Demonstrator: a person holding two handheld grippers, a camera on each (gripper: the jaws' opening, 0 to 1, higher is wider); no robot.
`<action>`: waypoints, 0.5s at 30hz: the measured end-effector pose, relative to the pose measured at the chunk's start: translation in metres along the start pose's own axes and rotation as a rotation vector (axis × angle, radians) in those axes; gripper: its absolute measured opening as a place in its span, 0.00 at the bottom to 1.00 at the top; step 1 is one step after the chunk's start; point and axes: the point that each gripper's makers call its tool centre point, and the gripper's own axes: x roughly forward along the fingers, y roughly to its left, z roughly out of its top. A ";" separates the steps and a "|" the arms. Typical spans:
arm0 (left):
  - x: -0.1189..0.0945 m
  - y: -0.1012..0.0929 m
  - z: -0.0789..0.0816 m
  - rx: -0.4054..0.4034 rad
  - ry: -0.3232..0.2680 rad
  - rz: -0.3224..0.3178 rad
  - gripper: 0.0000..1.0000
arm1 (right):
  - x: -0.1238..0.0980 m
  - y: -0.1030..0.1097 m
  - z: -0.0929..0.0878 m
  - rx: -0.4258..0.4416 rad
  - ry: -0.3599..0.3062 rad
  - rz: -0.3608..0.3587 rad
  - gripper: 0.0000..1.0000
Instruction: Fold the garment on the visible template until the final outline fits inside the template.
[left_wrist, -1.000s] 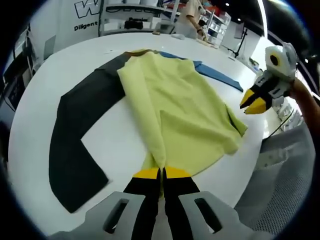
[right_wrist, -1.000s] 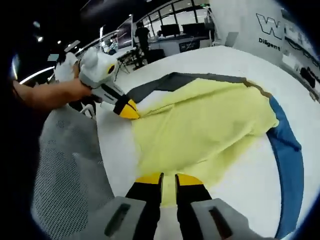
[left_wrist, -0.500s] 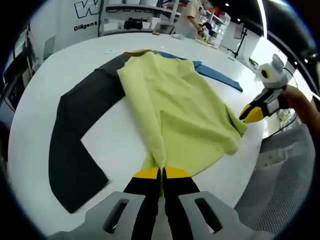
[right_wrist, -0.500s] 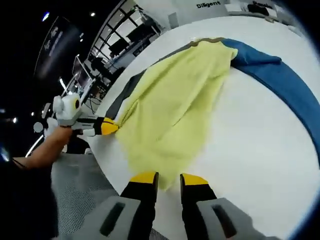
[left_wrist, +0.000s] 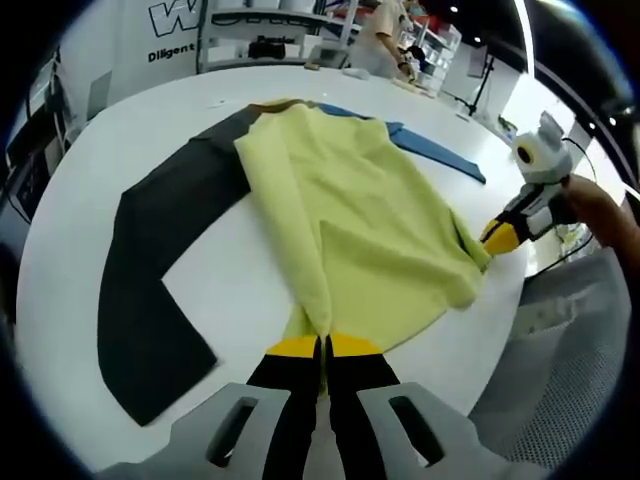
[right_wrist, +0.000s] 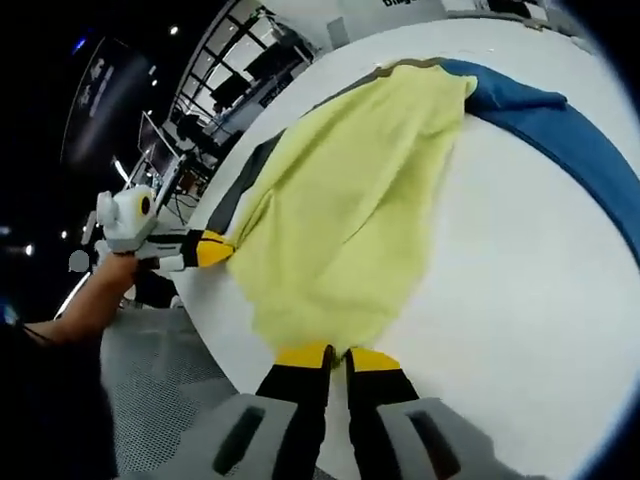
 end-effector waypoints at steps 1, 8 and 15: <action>0.000 0.000 0.000 0.000 0.000 0.000 0.00 | -0.004 0.000 0.001 -0.020 -0.005 -0.010 0.00; 0.000 0.000 0.000 0.002 0.002 -0.001 0.00 | -0.045 -0.009 0.017 -0.219 -0.021 -0.177 0.00; -0.001 0.000 0.000 0.002 0.001 -0.004 0.00 | -0.082 -0.026 0.024 -0.416 0.050 -0.403 0.00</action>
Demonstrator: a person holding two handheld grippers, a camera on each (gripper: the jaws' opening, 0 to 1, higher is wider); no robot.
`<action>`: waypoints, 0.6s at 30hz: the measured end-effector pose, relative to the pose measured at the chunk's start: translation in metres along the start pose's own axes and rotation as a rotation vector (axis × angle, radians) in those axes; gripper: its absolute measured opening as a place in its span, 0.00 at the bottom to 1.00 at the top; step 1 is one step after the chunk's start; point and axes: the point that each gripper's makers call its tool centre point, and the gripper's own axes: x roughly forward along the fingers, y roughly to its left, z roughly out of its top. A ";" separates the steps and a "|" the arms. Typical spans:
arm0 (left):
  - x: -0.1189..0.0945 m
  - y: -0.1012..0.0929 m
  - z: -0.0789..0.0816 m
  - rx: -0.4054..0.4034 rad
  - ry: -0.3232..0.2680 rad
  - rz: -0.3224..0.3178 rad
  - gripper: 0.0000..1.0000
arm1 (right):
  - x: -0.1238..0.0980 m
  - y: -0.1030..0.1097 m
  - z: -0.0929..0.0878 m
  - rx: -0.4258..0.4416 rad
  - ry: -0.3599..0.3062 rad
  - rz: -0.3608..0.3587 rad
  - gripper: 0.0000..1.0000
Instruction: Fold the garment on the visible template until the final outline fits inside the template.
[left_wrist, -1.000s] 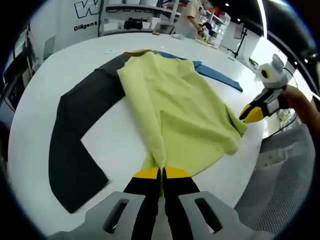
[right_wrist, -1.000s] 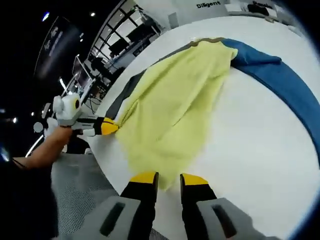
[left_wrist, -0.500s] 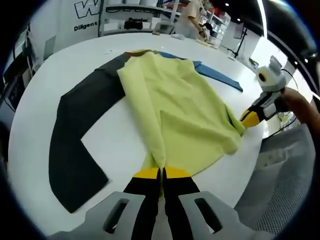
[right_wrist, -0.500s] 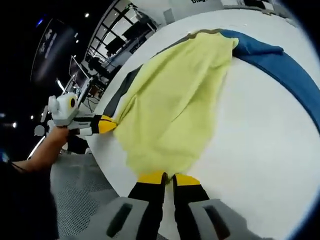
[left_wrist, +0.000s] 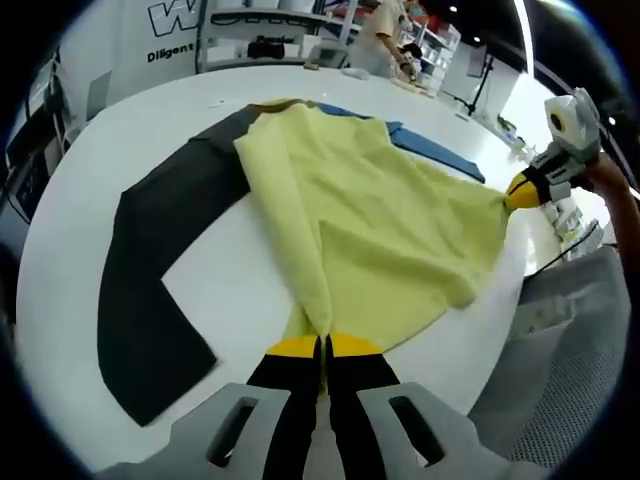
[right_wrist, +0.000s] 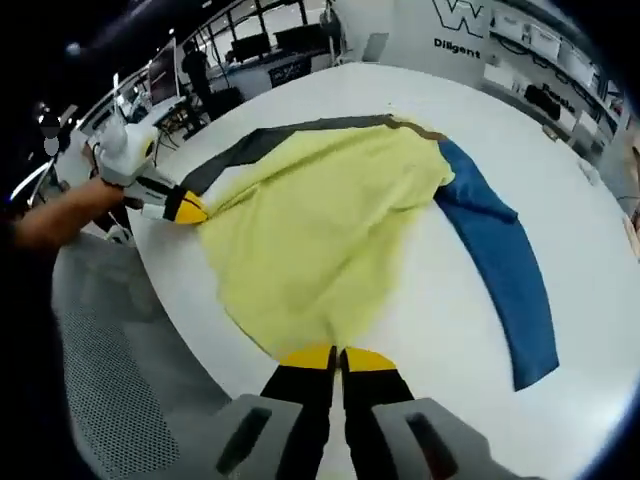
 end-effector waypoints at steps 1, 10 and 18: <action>0.000 0.000 0.000 0.000 0.000 -0.001 0.00 | -0.003 -0.002 -0.001 -0.018 0.014 -0.011 0.00; -0.010 -0.006 0.002 0.001 -0.006 -0.010 0.00 | -0.007 -0.010 -0.008 -0.014 0.028 -0.016 0.00; -0.029 -0.021 0.010 0.010 -0.048 -0.029 0.00 | -0.020 -0.018 -0.009 -0.007 0.005 -0.041 0.00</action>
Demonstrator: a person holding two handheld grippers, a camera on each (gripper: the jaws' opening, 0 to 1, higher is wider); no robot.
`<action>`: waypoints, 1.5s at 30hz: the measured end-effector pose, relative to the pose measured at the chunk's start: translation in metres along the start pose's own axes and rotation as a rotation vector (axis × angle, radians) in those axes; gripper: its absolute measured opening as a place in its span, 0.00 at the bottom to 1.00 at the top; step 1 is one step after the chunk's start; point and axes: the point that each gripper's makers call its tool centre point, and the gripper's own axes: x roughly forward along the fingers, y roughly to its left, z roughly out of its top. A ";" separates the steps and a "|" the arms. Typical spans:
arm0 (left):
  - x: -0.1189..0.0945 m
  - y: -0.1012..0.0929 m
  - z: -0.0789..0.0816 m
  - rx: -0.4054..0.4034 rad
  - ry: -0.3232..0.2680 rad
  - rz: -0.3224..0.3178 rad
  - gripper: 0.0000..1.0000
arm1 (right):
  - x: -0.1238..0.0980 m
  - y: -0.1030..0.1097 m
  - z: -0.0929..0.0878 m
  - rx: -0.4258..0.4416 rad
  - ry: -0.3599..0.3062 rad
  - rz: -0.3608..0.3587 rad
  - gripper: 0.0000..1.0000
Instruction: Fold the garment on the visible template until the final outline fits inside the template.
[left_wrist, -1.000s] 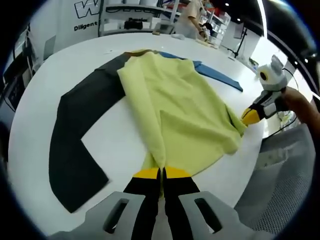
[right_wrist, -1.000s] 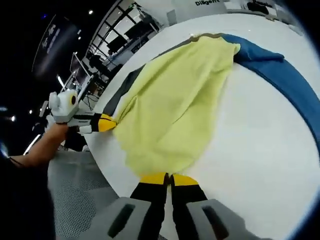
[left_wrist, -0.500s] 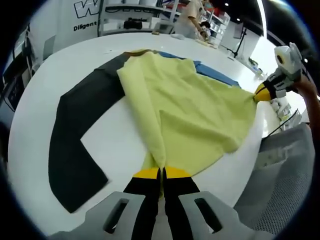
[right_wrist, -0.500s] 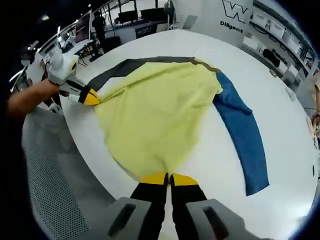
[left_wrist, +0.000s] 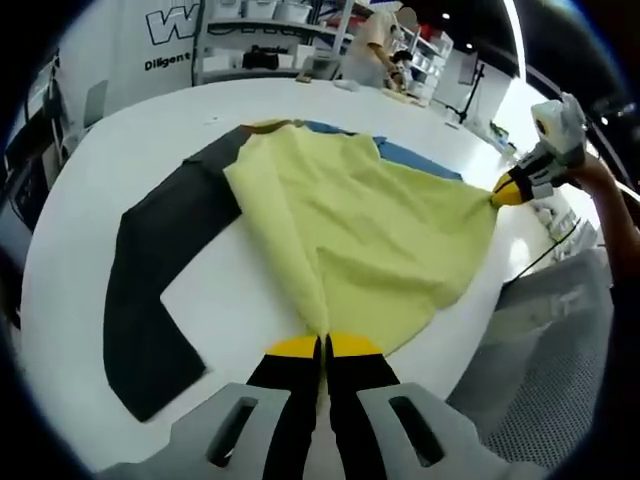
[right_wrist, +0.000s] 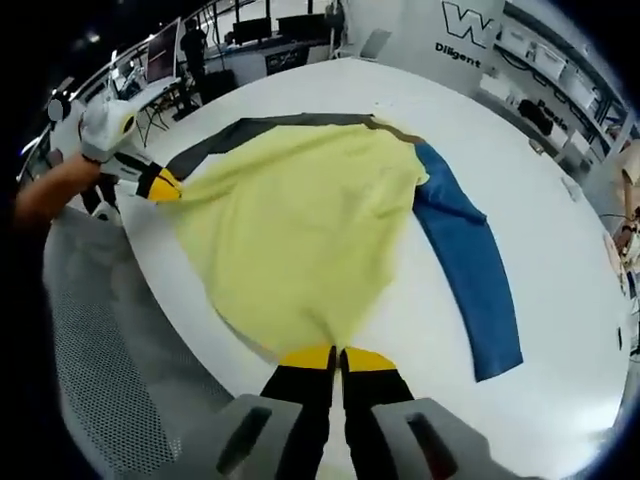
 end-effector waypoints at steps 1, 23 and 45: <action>-0.002 -0.002 0.001 0.000 -0.005 -0.004 0.00 | -0.002 0.000 0.000 -0.001 -0.002 -0.002 0.00; -0.014 0.014 -0.038 -0.016 0.105 0.027 0.00 | -0.005 0.004 -0.044 -0.071 0.171 0.025 0.00; -0.034 0.045 -0.081 -0.008 0.230 0.081 0.00 | 0.026 0.069 -0.079 -0.176 0.313 0.209 0.00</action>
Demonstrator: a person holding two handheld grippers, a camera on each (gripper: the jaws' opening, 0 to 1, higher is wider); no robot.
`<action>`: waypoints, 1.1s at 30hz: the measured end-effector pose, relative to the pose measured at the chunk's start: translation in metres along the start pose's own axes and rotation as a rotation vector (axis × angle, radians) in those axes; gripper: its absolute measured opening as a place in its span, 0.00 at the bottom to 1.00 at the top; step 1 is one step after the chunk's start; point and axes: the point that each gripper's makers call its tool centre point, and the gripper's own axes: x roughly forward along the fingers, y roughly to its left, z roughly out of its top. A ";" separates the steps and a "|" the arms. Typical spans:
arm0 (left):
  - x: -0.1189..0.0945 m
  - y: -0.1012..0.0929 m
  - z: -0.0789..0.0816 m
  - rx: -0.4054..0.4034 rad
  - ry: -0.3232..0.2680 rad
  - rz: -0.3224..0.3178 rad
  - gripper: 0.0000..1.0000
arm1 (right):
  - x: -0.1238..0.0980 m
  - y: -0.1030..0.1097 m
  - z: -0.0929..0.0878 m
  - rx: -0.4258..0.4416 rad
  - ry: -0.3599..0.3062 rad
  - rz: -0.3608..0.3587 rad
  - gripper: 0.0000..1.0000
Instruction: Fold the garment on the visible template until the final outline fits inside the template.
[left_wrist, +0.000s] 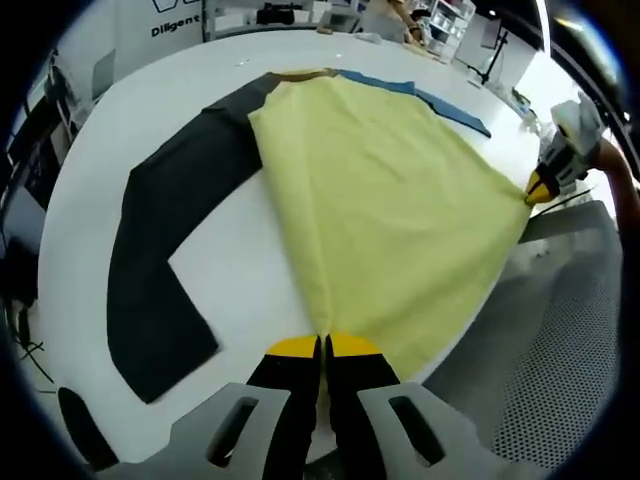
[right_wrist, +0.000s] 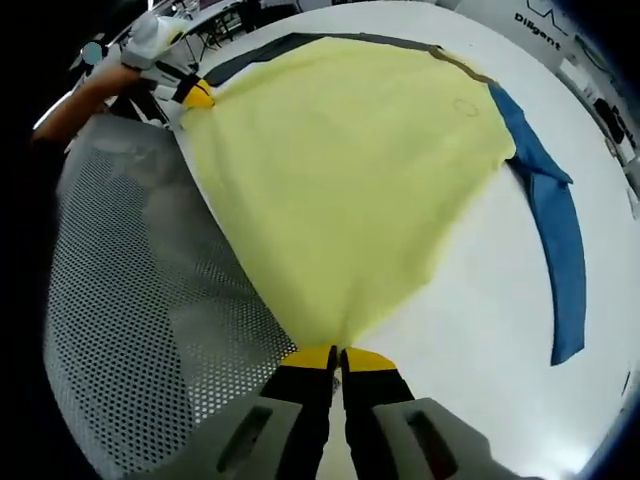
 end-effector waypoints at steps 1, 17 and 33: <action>0.000 -0.001 -0.001 0.003 0.004 -0.001 0.00 | 0.002 0.000 -0.001 -0.003 0.005 0.000 0.00; 0.000 -0.005 -0.004 0.036 0.006 0.010 0.00 | 0.015 -0.003 -0.009 -0.036 0.069 -0.044 0.00; -0.004 -0.002 -0.005 0.021 -0.024 0.028 0.08 | 0.001 -0.010 -0.006 0.004 0.004 -0.055 0.09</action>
